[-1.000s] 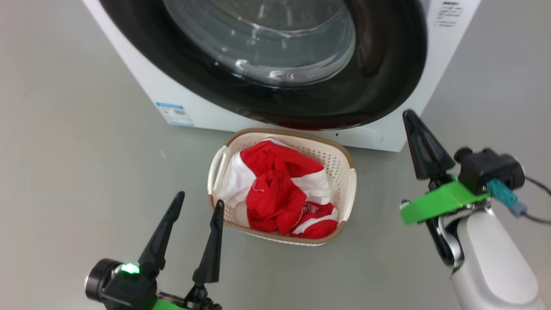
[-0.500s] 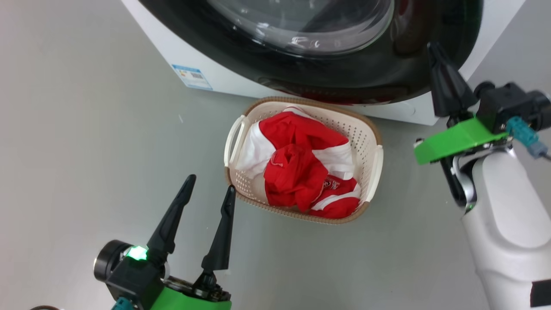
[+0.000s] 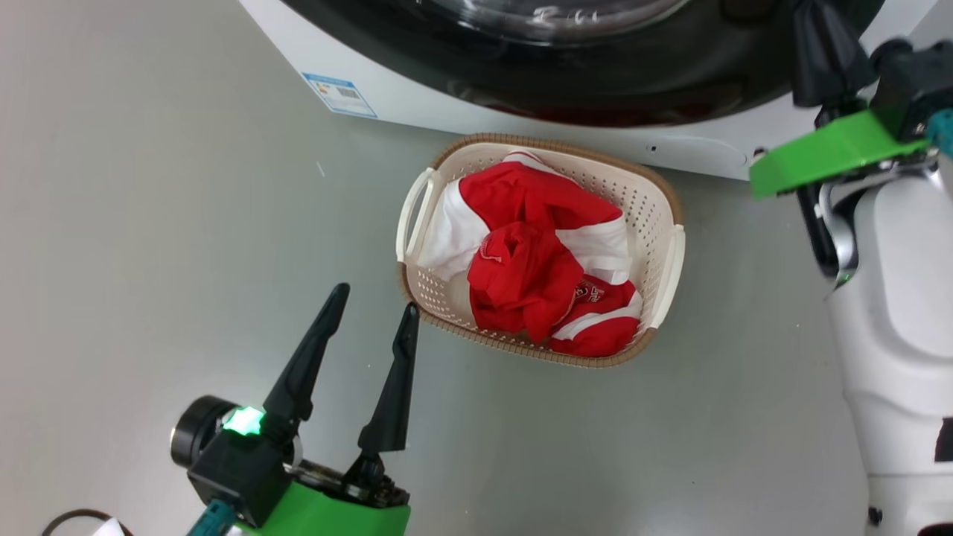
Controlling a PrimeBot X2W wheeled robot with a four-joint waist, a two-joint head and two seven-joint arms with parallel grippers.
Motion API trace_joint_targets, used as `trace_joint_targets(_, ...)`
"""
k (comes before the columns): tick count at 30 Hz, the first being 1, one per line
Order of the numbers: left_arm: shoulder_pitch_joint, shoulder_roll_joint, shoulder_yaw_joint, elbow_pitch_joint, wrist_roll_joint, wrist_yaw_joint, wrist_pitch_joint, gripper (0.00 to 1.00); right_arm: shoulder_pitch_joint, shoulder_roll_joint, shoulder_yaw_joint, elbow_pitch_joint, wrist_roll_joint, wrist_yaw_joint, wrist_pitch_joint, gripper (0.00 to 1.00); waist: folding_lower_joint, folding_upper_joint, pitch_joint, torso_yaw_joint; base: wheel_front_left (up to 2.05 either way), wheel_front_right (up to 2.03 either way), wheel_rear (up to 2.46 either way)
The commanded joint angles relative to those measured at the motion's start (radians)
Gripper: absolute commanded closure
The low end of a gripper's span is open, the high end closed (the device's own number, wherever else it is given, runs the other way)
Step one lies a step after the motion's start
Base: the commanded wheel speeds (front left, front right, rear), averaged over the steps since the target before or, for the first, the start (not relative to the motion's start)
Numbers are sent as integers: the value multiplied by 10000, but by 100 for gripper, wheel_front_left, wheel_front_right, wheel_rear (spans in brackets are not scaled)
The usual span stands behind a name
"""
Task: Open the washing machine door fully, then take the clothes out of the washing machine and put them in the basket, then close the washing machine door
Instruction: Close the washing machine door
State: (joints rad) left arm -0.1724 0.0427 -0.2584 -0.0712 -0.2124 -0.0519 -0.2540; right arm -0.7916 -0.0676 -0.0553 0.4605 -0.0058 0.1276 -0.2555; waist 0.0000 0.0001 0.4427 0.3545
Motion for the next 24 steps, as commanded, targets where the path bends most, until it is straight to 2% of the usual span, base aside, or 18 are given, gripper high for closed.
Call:
trace_joint_targets(1, -153, 77, 273, -281, -62, 100, -78, 0, -339, 100, 46, -202, -89, 31, -63, 100, 0, -1, 82, 29, 0, 0, 0)
trace_joint_targets(10, -349, 76, 149, -213, -178, 135, -78, 0, -1222, -74, -335, 179, -377, 31, -63, 100, 0, -1, 359, 87, 0, 0, 0)
trace_joint_targets(24, -431, 76, 165, -76, -164, 134, -78, 0, -1404, -71, -428, 399, -588, 31, -63, 100, 0, -1, 390, -18, 0, 0, 0)
